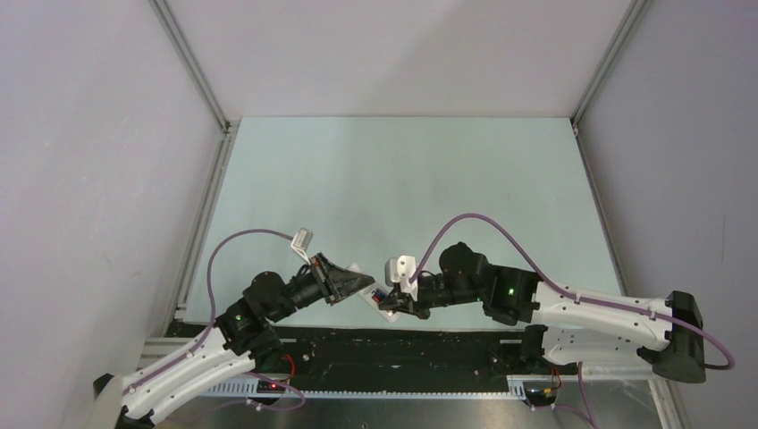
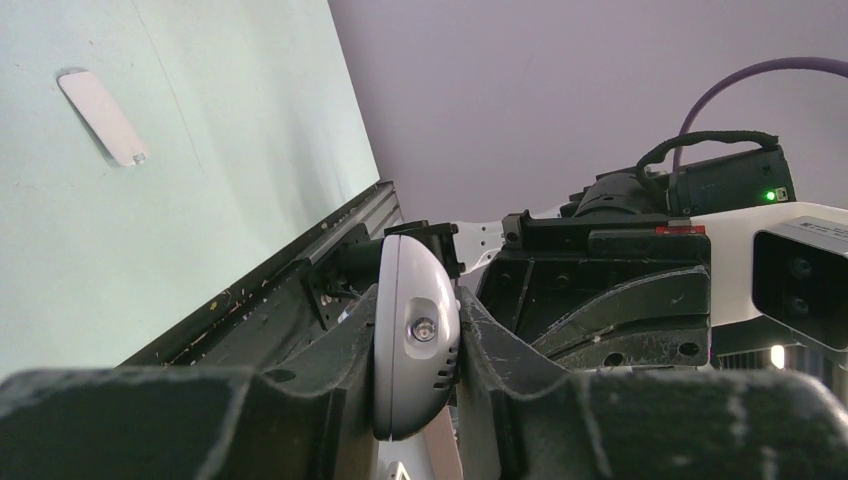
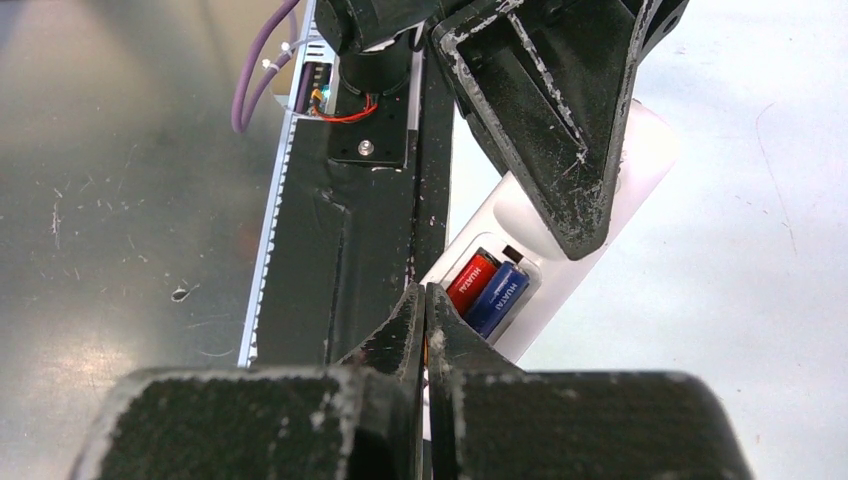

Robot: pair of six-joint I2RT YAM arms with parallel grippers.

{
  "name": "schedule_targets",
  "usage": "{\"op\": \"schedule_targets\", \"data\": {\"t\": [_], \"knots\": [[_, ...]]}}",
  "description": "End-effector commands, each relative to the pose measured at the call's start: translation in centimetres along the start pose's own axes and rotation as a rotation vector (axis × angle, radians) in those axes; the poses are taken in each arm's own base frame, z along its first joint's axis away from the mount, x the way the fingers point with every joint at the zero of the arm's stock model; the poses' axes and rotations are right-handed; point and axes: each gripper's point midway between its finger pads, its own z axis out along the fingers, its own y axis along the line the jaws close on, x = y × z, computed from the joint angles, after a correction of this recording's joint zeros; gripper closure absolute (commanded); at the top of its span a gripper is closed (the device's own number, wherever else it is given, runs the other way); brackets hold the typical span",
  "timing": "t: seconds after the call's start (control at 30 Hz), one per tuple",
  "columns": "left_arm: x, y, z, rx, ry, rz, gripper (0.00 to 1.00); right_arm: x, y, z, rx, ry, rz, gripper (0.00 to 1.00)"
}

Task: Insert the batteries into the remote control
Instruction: Load the battery into the remote control.

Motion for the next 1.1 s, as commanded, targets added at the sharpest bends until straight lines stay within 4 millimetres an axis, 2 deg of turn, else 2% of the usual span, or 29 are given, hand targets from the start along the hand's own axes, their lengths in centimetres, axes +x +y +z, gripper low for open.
{"op": "schedule_targets", "data": {"t": [0.0, 0.2, 0.37, 0.5, 0.53, 0.73, 0.9, 1.07], "knots": [[-1.4, -5.2, -0.6, 0.15, -0.037, 0.015, 1.0, 0.6, -0.2, -0.6, 0.021, 0.015, 0.016, 1.0], [-1.3, -4.9, -0.5, 0.144, -0.033, 0.014, 1.0, -0.6, 0.1, -0.9, 0.004, -0.033, 0.006, 0.96], [-1.2, -4.7, -0.3, 0.134, -0.028, 0.014, 1.0, -2.7, 0.6, -1.2, -0.016, -0.112, -0.018, 0.93], [-1.2, -4.8, -0.3, 0.134, -0.025, 0.016, 1.0, -3.8, 0.8, -1.8, -0.022, -0.151, -0.078, 0.78], [-1.1, -4.8, -0.2, 0.134, -0.021, 0.017, 1.0, -3.9, 0.8, -2.0, -0.024, -0.155, -0.092, 0.71], [-0.8, -5.0, -0.3, 0.142, 0.0, 0.026, 1.0, -3.7, 1.2, -2.8, -0.06, -0.15, -0.273, 0.52], [-0.2, -4.3, -0.3, 0.131, 0.025, 0.022, 1.0, -4.6, 0.9, -3.9, -0.046, -0.185, -0.371, 0.45], [0.8, -4.0, -0.2, 0.124, 0.086, 0.035, 1.0, -4.3, 1.1, -4.2, -0.09, -0.187, -0.414, 0.43]]}}
